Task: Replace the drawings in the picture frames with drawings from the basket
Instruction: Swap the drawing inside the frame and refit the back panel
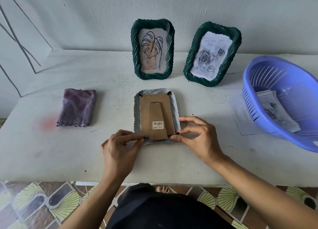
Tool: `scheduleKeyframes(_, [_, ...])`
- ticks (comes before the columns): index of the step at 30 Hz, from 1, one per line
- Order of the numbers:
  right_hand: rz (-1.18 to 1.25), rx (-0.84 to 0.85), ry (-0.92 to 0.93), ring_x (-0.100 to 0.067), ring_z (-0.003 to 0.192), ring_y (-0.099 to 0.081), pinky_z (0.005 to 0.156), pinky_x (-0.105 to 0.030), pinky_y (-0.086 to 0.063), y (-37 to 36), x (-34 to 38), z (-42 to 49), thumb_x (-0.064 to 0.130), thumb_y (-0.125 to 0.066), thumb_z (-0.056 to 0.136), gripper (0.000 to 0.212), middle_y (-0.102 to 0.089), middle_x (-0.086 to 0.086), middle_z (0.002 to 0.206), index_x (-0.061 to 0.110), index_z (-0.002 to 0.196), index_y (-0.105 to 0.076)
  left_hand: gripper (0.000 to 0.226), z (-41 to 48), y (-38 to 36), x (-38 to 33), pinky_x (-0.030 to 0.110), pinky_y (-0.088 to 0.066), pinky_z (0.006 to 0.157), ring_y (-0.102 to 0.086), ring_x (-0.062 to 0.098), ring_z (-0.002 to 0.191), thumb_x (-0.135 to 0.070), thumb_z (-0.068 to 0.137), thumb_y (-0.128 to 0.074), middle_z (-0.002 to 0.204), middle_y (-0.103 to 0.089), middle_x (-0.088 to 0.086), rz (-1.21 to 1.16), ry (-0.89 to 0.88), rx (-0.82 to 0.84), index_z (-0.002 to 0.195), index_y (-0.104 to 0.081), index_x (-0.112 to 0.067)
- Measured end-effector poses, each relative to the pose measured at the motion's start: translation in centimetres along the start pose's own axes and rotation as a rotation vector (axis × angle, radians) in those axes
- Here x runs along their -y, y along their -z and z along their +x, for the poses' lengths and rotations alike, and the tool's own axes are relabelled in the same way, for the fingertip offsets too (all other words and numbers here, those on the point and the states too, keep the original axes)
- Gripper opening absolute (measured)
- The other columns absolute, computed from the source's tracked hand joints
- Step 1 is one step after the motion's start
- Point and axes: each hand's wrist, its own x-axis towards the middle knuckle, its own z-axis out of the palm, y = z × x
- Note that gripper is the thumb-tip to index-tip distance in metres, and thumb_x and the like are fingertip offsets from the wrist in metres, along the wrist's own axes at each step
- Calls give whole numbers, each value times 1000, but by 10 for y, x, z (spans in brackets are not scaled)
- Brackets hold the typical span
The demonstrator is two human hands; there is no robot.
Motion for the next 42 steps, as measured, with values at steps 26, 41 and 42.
scheduleKeyframes(26, [-57, -67, -149, -9, 95, -70, 91, -8, -44, -12, 7, 26, 19, -89, 72, 14, -74, -4, 113, 9, 76, -80, 16, 47, -11, -2, 2, -42, 84, -65, -2, 92, -13, 78, -85, 99, -74, -7, 25, -275, 11, 94, -82, -15])
scheduleKeyframes(41, [148, -35, -286, -6, 109, -60, 98, -12, -40, -16, 5, 27, 7, -87, 71, 19, -66, 4, 118, 17, 86, -81, 17, 53, -10, 2, 11, -51, 85, -69, -5, 90, -19, 77, -86, 94, -75, -11, -19, -282, 41, 94, -82, -17])
scheduleKeyframes(42, [145, -24, -284, -7, 110, -59, 99, -12, -40, -16, 6, 28, 6, -86, 72, 20, -65, 3, 118, 17, 87, -81, 17, 54, -9, 2, 10, -50, 84, -69, -5, 90, -20, 77, -86, 94, -75, -10, -12, -285, 43, 94, -82, -17])
